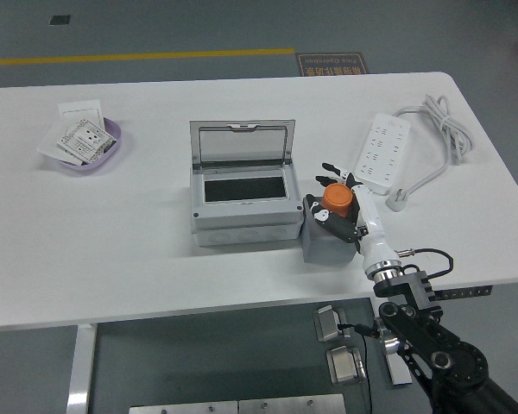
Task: Pick up the cylinder from the cube,place it in the box,flap close box
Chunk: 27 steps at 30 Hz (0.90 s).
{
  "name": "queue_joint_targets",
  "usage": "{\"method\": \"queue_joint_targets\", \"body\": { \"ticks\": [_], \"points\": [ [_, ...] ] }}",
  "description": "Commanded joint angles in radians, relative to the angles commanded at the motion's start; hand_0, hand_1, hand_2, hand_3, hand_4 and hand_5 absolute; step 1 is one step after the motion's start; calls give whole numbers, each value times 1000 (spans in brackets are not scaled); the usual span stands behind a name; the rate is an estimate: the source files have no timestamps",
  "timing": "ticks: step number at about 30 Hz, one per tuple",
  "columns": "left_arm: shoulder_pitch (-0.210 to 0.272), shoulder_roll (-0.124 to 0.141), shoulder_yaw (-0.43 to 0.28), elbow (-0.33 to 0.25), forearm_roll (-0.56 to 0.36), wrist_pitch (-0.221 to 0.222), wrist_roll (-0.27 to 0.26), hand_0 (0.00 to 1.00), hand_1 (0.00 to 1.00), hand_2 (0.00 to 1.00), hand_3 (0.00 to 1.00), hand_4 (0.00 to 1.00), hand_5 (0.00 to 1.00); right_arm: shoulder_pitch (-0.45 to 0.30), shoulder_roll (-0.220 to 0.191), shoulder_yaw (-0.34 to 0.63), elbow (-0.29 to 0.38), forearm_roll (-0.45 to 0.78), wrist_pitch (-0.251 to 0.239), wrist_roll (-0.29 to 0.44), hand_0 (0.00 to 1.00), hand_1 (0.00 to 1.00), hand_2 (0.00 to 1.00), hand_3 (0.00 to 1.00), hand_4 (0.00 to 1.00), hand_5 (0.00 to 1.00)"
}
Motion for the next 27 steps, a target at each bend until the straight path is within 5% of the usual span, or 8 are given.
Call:
{"method": "queue_joint_targets", "body": {
  "ticks": [4,5,10,11,16,22,23,27],
  "points": [
    [-2,0,5,0,-10,0,-3,629,677,634,629,727,445,1,-2,0,3,8,4,0,797,780,704,809,450,24],
    [-2,0,7,0,-13,1,-4,629,678,634,629,726,442,1,-2,0,4,9,5,-1,793,763,684,700,118,110],
    [-3,2,18,0,-32,0,-13,629,678,634,629,726,442,0,-3,-3,6,6,2,-11,793,763,684,700,118,110],
    [-3,2,19,0,-34,0,-14,628,677,635,629,727,443,-1,-3,-3,6,5,0,-13,779,712,658,616,2,146],
    [-3,3,25,0,-45,0,-19,628,677,635,629,727,443,-1,-5,-6,8,1,-7,-20,779,712,658,616,2,146],
    [-5,2,29,0,-51,-2,-25,629,678,635,630,727,444,5,-11,-12,29,-15,-18,-31,738,630,580,510,25,43],
    [-5,2,29,0,-50,-2,-26,629,676,634,631,727,443,7,-14,-13,36,-20,-21,-34,650,550,479,368,146,2],
    [-5,2,26,0,-45,-2,-26,629,676,634,631,727,443,16,-26,-15,63,-47,-30,-49,650,550,479,368,146,2]
  ]
}}
